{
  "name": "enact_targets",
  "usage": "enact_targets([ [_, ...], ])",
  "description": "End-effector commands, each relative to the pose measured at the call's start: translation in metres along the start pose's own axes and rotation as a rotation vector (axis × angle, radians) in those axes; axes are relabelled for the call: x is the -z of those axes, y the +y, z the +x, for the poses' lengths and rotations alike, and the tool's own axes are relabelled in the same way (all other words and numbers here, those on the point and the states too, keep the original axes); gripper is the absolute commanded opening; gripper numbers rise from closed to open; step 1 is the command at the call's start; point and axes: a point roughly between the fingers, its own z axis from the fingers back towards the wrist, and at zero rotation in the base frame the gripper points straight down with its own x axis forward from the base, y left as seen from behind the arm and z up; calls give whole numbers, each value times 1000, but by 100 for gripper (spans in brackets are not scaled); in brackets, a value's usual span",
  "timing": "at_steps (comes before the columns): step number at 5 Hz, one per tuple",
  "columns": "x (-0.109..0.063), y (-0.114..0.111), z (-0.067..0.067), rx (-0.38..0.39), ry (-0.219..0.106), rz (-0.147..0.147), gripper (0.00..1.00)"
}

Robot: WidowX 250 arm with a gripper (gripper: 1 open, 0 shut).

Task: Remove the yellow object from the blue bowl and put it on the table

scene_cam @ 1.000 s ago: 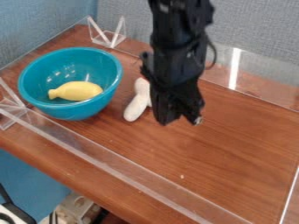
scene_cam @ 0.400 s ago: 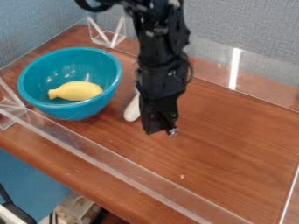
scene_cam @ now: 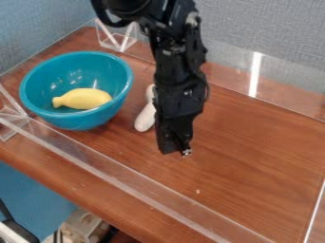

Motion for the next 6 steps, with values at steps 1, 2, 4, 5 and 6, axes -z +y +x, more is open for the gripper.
enact_targets([
  [1,-9,8,11,11,-48,21,0],
  [2,-23,16,7,14,-58,33,100],
  [4,-55,47,-16,-8,-55,66,100],
  [5,-57,66,-35,-27,-47,77,100],
  [6,-55,81,-47,-38,-43,81,100],
])
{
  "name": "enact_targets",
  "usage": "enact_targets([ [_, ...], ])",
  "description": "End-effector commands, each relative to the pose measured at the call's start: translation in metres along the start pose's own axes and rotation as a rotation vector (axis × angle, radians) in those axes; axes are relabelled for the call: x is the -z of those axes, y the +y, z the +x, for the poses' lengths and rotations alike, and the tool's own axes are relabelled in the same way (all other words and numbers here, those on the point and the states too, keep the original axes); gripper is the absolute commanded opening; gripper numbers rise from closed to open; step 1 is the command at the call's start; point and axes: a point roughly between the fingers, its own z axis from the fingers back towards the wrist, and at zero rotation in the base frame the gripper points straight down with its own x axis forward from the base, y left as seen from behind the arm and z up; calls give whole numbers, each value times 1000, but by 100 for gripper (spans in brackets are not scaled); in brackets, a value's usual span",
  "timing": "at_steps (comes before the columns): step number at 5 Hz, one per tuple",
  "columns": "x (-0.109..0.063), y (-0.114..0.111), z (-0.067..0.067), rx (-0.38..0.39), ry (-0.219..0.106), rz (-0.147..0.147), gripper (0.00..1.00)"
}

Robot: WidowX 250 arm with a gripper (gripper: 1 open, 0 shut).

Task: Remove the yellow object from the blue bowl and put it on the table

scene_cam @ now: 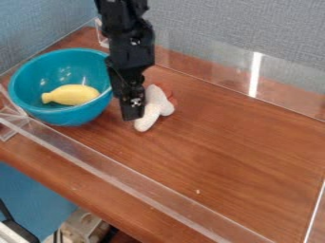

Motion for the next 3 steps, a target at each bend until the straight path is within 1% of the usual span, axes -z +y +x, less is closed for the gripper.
enact_targets([
  [1,-21,24,-16,-79,-29,51,100],
  [2,-31,31,-29,-124,-34,55,100],
  [3,-42,33,-28,-157,-36,58,100],
])
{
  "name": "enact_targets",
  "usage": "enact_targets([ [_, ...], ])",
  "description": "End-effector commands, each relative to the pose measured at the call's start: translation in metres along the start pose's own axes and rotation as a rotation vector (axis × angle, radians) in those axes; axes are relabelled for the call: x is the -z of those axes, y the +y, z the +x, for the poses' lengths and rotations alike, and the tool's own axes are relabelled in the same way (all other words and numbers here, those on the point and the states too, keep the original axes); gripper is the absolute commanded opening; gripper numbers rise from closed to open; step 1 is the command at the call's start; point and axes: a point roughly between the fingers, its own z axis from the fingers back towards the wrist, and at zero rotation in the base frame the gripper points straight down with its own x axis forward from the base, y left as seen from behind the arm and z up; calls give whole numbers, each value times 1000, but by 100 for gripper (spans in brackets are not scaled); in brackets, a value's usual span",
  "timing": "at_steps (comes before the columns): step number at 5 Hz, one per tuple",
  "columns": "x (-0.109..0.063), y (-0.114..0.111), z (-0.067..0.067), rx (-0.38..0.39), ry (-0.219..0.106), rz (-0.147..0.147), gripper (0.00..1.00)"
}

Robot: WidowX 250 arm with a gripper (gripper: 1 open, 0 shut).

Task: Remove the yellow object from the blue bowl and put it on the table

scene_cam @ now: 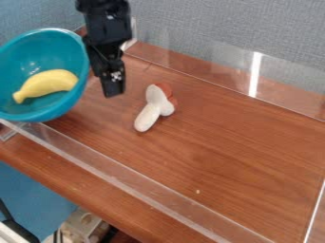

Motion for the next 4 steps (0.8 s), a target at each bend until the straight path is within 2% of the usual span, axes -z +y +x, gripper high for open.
enact_targets([
  [1,-31,20,-8,-73,-39,69,100],
  [3,-41,61,-55,-143,-36,77,100],
  [4,-38,64,-67,-149,-31,75,100],
])
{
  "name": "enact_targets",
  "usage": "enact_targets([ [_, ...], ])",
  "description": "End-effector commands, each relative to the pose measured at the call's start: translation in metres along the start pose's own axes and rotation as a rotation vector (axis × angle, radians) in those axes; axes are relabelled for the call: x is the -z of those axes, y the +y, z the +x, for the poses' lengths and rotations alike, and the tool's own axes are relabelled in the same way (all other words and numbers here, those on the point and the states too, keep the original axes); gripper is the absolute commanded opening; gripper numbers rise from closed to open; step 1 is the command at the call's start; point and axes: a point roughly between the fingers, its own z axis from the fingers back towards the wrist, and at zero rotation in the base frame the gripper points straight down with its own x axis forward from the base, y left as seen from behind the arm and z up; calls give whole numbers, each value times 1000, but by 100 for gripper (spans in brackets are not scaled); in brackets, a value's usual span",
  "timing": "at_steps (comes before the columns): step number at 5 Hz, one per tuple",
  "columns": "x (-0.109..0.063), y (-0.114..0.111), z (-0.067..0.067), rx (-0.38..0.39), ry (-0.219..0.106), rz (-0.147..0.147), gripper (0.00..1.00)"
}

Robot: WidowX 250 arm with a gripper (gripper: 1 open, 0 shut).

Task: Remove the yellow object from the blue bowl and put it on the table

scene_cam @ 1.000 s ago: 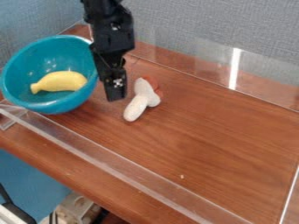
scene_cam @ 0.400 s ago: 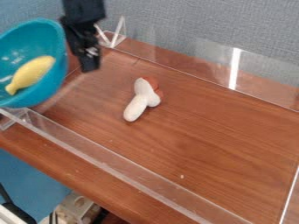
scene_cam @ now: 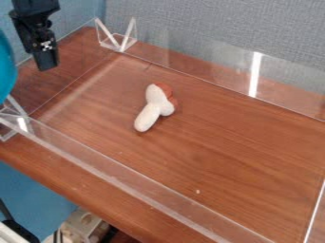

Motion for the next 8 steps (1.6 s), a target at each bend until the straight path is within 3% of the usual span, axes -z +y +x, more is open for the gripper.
enact_targets([
  [1,-3,4,3,16,-13,31,100],
  [2,7,1,8,40,-7,24,100],
  [4,17,1,1,79,6,7,100],
  [6,36,4,-3,217,10,-18,100],
  [7,42,5,3,174,14,-22,0],
  [8,42,6,9,126,11,-22,0],
])
